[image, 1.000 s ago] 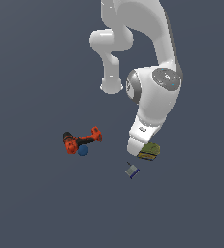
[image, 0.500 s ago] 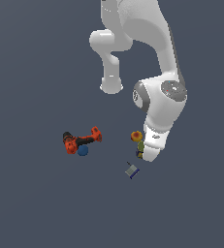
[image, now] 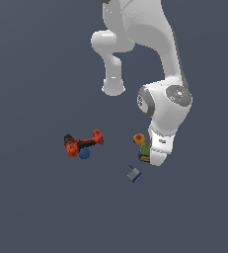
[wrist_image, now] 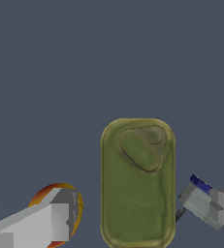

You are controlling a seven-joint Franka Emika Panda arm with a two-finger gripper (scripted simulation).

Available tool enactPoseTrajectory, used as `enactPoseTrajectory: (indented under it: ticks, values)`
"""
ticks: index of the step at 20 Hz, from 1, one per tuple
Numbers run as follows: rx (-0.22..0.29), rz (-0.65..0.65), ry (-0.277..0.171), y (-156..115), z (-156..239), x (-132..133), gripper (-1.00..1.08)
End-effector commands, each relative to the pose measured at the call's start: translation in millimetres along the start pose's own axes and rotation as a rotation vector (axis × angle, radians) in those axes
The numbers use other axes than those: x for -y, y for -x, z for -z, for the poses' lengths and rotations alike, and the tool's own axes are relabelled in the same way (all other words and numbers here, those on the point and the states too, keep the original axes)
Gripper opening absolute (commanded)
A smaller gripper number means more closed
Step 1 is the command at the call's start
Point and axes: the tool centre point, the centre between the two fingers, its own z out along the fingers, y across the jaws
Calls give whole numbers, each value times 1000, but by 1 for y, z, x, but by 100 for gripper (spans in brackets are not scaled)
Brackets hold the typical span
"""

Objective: Pick up a designated object from a clutter of objects.

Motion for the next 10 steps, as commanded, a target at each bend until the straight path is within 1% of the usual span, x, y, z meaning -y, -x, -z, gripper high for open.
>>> enactPoseTrajectory:
  ticks: [1, 5, 10]
  values:
    - [0, 0, 0, 0, -1, 0, 100]
    - [0, 1, 0, 0, -14, 0, 100]
    - [-1, 5, 0, 0, -39, 1, 100]
